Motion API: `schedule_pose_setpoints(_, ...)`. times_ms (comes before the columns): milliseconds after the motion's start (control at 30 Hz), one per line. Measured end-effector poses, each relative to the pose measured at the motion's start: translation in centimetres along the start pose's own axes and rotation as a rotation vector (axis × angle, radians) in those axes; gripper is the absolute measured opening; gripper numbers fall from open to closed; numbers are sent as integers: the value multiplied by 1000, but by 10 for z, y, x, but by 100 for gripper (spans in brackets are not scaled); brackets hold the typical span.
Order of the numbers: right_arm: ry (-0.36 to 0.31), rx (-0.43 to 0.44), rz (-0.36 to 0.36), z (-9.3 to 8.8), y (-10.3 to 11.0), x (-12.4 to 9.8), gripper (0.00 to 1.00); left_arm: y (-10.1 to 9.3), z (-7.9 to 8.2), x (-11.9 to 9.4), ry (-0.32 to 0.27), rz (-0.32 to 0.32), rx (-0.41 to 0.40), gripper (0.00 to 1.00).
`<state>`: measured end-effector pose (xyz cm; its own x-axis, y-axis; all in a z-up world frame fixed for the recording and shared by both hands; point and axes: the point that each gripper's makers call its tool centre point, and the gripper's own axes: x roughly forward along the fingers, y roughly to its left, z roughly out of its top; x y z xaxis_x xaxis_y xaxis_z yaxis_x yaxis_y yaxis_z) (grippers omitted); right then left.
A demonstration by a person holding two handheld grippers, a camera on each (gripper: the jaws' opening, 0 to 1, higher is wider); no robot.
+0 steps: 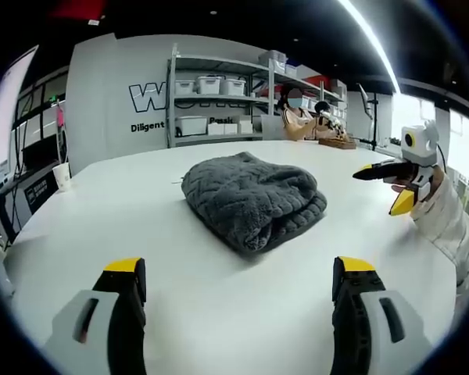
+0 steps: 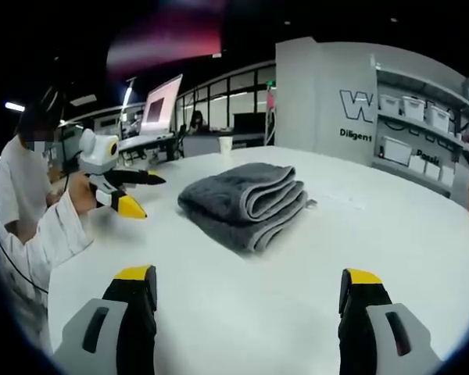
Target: Open the folded towel by lifting each exposed corner and separating the folded layers until the towel lies flat within the target outline without major curled edges
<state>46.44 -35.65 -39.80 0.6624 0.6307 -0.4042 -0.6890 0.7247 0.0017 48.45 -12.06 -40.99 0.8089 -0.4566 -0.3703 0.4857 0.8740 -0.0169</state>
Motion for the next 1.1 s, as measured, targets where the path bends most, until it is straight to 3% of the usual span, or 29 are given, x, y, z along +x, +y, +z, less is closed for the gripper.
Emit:
schedule_pose_setpoints(667,-74,57,-12,13,3,6,96,2,1,-2,-4,9,-1,98)
schedule_pose_setpoints(1100,-128,134,-95,18,-20,0,94,2,3,-4,-15,8,-8,98)
